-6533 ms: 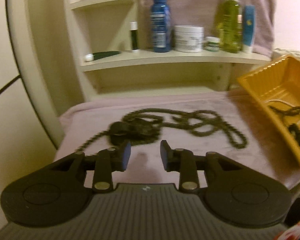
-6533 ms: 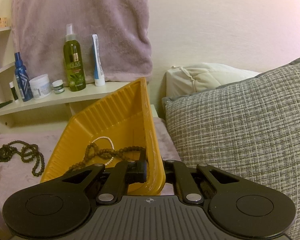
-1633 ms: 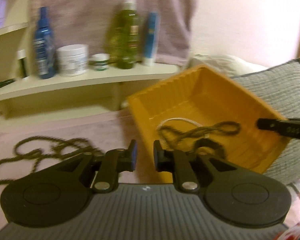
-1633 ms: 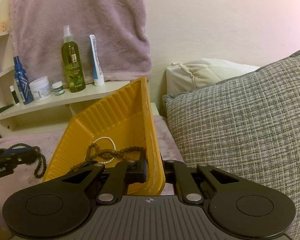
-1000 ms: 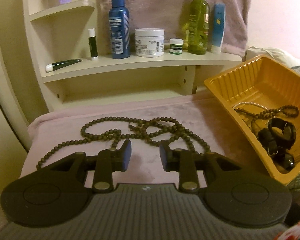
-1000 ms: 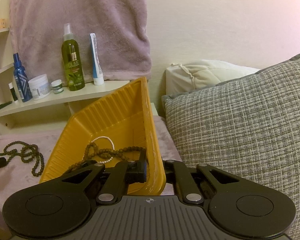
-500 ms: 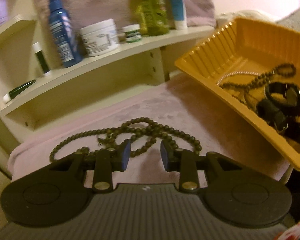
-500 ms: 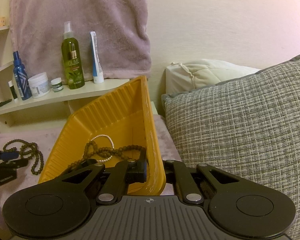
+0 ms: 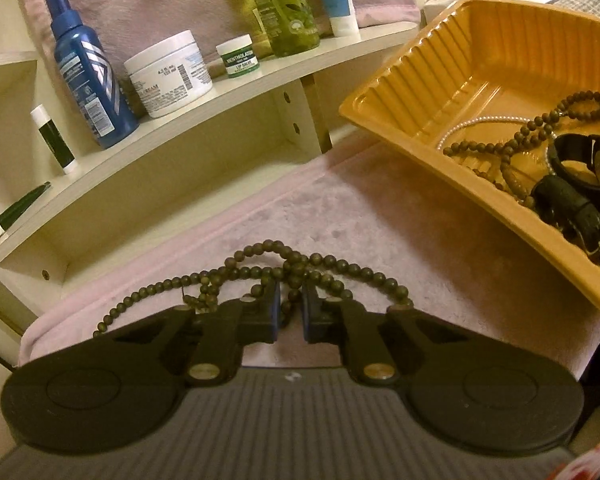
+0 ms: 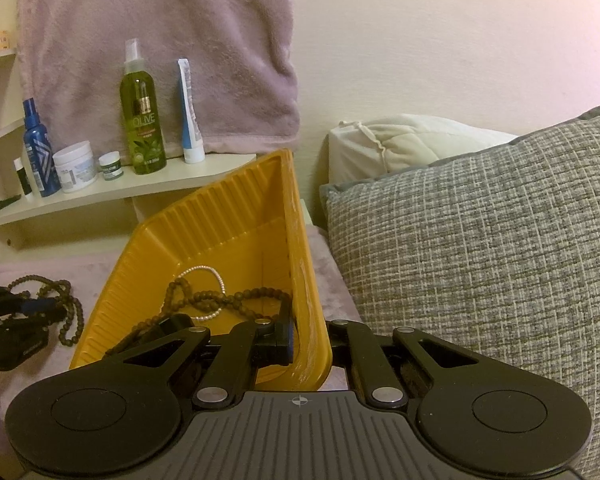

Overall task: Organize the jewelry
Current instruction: 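Return the left gripper to the towel and grasp a long dark bead necklace, then lift the bead necklace with the left gripper and carry it over the tray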

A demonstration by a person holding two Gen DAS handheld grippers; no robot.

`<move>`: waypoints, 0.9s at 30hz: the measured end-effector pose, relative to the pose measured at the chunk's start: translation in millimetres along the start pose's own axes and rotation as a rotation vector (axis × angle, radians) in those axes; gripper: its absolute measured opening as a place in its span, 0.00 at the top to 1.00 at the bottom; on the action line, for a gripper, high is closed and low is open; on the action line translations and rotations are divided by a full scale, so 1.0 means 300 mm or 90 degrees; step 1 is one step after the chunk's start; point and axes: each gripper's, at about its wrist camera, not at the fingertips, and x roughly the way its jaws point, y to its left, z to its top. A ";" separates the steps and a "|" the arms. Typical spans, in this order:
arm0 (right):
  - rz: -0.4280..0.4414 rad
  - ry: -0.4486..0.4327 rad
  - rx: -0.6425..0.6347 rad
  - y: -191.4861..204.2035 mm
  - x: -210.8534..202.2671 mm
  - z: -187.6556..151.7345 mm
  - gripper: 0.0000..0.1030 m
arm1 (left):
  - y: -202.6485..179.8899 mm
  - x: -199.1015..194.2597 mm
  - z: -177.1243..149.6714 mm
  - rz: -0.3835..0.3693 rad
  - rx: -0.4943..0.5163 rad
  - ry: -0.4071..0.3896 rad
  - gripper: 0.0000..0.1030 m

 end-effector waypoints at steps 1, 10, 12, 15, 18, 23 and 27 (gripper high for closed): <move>0.000 0.000 -0.001 0.003 0.003 0.002 0.93 | 0.004 -0.004 0.000 -0.003 -0.006 -0.001 0.91; 0.004 -0.003 -0.003 0.008 0.002 0.008 0.93 | 0.069 -0.109 0.016 0.001 -0.057 -0.036 0.94; 0.004 -0.004 -0.004 0.010 0.001 0.010 0.93 | 0.091 -0.135 0.024 0.005 -0.067 -0.045 0.94; 0.005 -0.004 -0.005 0.012 -0.001 0.011 0.93 | 0.130 -0.173 0.037 0.008 -0.085 -0.058 0.94; 0.005 -0.004 -0.006 0.013 -0.001 0.013 0.93 | 0.164 -0.210 0.048 0.013 -0.096 -0.071 0.95; 0.005 -0.004 -0.006 0.013 0.000 0.012 0.93 | 0.200 -0.257 0.066 0.025 -0.103 -0.084 0.95; 0.006 -0.004 -0.006 0.013 -0.002 0.015 0.93 | 0.210 -0.274 0.079 0.022 -0.112 -0.088 0.95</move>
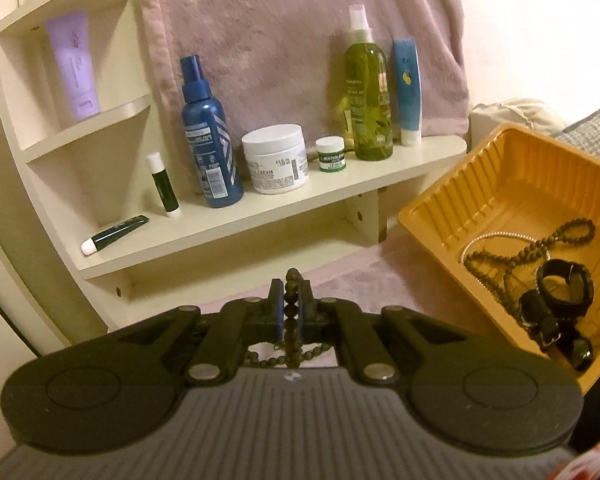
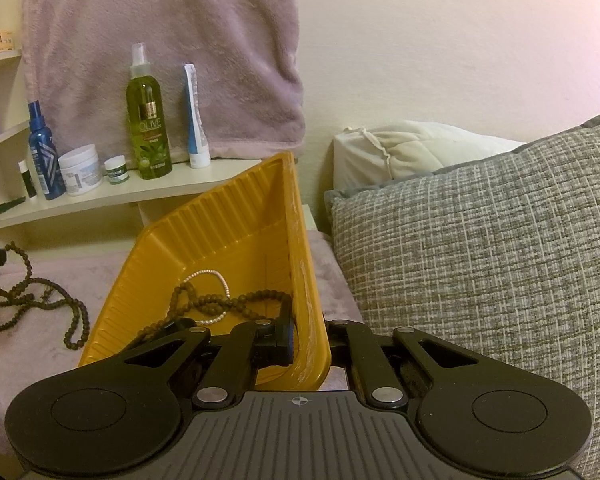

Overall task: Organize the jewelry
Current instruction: 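Lift the bead necklace with the left gripper and carry it over the tray, then open the left gripper to release the necklace into the tray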

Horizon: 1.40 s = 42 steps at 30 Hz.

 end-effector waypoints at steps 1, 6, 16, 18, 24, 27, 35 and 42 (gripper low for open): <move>0.000 0.000 0.000 0.001 0.000 0.000 0.93 | -0.002 -0.003 0.003 -0.002 -0.001 -0.001 0.95; 0.000 -0.001 -0.001 0.006 -0.002 0.007 0.93 | -0.020 -0.015 0.010 -0.015 -0.009 -0.004 0.95; 0.000 -0.001 -0.001 0.007 -0.002 0.007 0.93 | -0.069 -0.027 0.030 -0.054 -0.027 -0.008 0.95; 0.000 -0.001 -0.001 0.007 -0.002 0.008 0.93 | -0.083 -0.031 0.034 -0.067 -0.033 -0.009 0.95; 0.001 -0.001 0.002 0.007 -0.002 0.009 0.93 | -0.166 -0.040 0.058 -0.124 -0.047 -0.013 0.95; 0.002 -0.001 0.004 0.007 -0.003 0.010 0.93 | -0.228 -0.041 0.071 -0.157 -0.047 -0.015 0.95; 0.003 -0.002 0.010 0.004 0.000 0.006 0.93 | -0.378 -0.015 0.098 -0.217 -0.029 -0.014 0.95; 0.003 -0.001 0.017 0.001 0.003 0.003 0.93 | -0.447 0.028 0.107 -0.231 -0.024 -0.010 0.94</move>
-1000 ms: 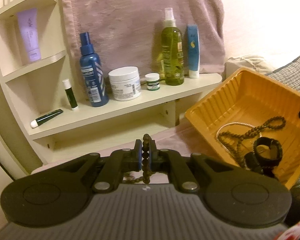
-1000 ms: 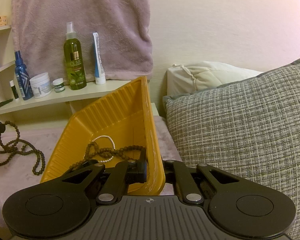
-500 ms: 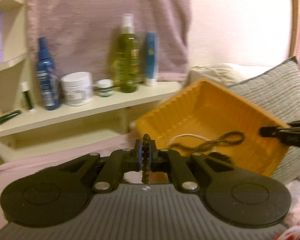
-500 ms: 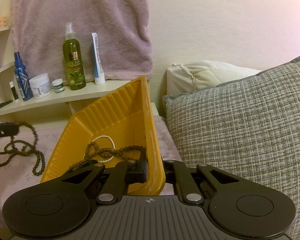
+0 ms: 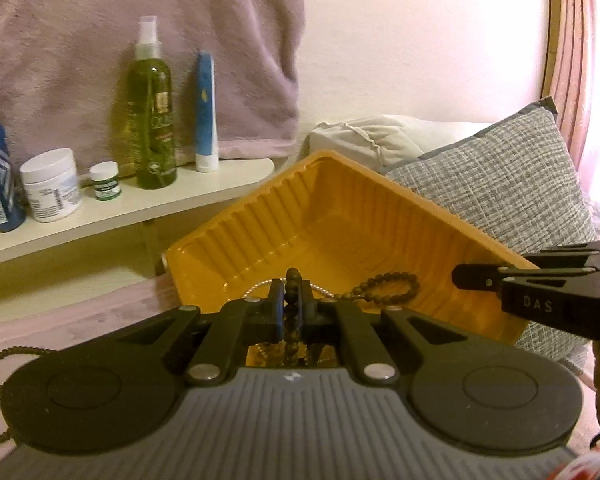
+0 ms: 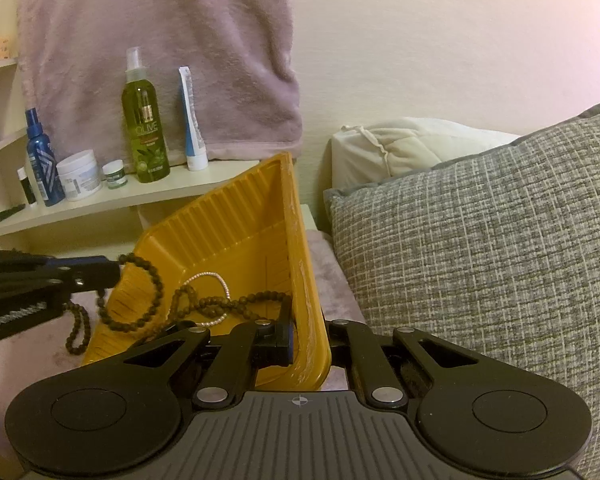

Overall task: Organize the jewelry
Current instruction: 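Open the left gripper to release the necklace into the tray, then return the left gripper to the towel and grasp the remaining long bead necklace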

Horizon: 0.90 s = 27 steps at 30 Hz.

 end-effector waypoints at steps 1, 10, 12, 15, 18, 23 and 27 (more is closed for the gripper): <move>0.000 0.000 0.000 0.000 0.000 0.000 0.93 | -0.004 0.008 0.000 0.000 0.001 0.002 0.94; 0.001 0.000 0.002 0.001 -0.002 -0.001 0.93 | -0.003 0.010 -0.017 0.015 -0.007 -0.005 0.77; 0.001 0.000 0.002 0.001 -0.002 -0.001 0.93 | 0.024 -0.007 -0.027 0.026 -0.010 -0.004 0.77; 0.001 0.001 0.002 0.000 -0.002 -0.001 0.93 | 0.077 -0.037 -0.048 0.050 -0.024 -0.002 0.77; 0.001 0.001 0.002 0.000 -0.003 -0.001 0.93 | 0.135 -0.072 -0.077 0.082 -0.040 -0.002 0.77; 0.000 0.001 0.001 0.000 -0.005 -0.001 0.93 | 0.253 -0.148 -0.152 0.155 -0.055 0.004 0.77; -0.002 0.001 -0.001 0.001 -0.001 -0.002 0.93 | 0.367 -0.200 -0.221 0.221 -0.065 0.023 0.77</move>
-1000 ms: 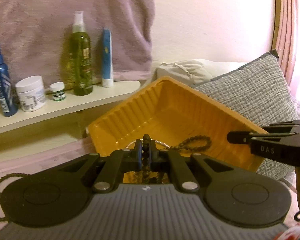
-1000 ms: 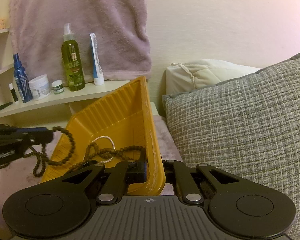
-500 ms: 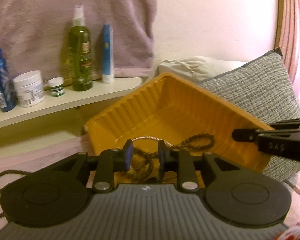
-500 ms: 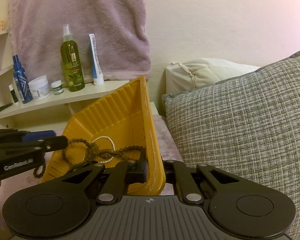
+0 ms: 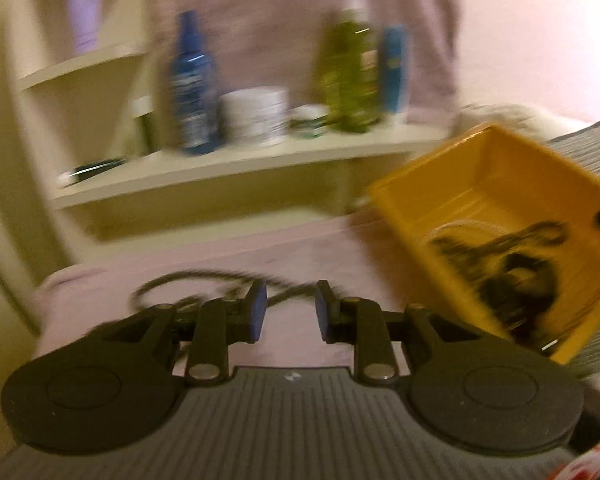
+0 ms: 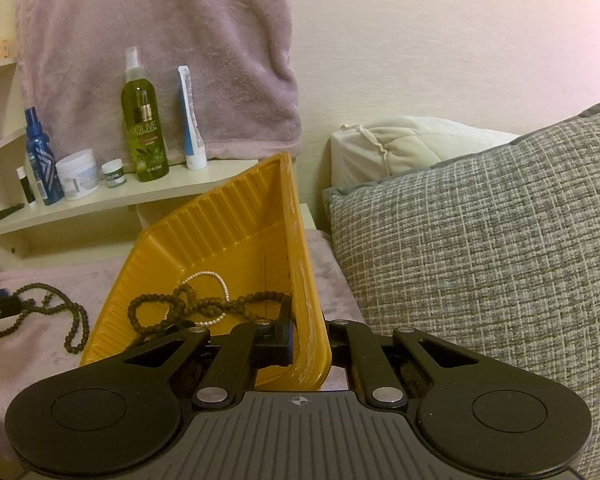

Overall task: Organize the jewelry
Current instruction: 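Return the left gripper to the towel and grasp the remaining long bead necklace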

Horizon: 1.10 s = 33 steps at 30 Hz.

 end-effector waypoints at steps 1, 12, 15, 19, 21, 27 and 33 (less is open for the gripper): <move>-0.001 0.000 -0.002 0.001 0.001 0.000 0.93 | 0.033 0.004 -0.016 0.018 0.001 0.006 0.77; -0.012 0.007 -0.016 0.003 0.014 -0.003 0.93 | 0.195 0.094 -0.095 0.069 0.016 0.049 0.77; -0.016 0.009 -0.018 0.002 0.019 -0.003 0.93 | 0.198 0.117 -0.104 0.070 0.024 0.054 0.77; -0.017 0.013 -0.022 0.001 0.024 -0.005 0.93 | 0.206 0.154 -0.107 0.056 0.022 0.068 0.78; -0.017 0.014 -0.024 -0.001 0.026 -0.005 0.93 | 0.201 0.167 -0.108 0.048 0.030 0.073 0.77; -0.018 0.016 -0.026 -0.003 0.033 -0.005 0.93 | 0.195 0.196 -0.109 0.039 0.026 0.086 0.78; -0.014 0.013 -0.028 -0.004 0.034 -0.002 0.93 | 0.195 0.195 -0.091 0.024 0.017 0.092 0.94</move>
